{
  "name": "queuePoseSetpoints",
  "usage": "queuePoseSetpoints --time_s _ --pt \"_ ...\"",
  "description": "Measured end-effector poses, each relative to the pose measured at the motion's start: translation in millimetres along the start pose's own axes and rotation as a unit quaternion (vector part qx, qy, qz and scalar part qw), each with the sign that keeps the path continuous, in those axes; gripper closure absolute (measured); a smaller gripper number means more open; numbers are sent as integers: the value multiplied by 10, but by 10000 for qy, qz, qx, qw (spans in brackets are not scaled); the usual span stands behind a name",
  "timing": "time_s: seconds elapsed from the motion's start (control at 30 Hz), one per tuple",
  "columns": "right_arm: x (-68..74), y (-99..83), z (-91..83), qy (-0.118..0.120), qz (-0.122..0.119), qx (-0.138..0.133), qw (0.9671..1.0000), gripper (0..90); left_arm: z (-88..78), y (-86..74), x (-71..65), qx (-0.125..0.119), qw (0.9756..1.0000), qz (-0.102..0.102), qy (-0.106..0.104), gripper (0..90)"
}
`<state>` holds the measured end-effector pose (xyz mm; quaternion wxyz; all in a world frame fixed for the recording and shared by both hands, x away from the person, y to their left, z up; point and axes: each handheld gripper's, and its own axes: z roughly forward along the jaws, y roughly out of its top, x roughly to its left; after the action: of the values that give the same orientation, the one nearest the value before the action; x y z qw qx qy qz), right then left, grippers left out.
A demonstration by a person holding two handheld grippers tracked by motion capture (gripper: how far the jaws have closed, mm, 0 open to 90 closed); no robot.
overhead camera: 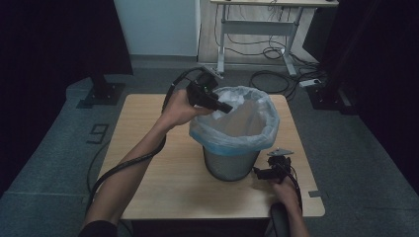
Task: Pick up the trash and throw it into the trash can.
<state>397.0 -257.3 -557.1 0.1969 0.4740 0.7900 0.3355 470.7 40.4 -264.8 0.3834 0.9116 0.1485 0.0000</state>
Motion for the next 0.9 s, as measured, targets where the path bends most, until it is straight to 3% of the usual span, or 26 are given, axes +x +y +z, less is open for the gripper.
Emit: queuePoseSetpoints --time_s 0.2,0.4,0.47,0.63,0.9 --pt "3 0 0 8 -7 0 10000 0 181 8 19 246 9997 -6 58 655" --pt "5 0 0 13 -20 3 10000 0 241 7 19 226 9991 55 341 367" --pt "6 0 0 15 -21 4 10000 0 225 9 18 174 9989 67 422 279" --pt "7 0 0 13 -20 4 10000 0 110 -4 12 -10 9984 32 561 154" --pt "8 0 0 13 -19 5 10000 0 -98 -101 24 -140 9981 24 606 60"
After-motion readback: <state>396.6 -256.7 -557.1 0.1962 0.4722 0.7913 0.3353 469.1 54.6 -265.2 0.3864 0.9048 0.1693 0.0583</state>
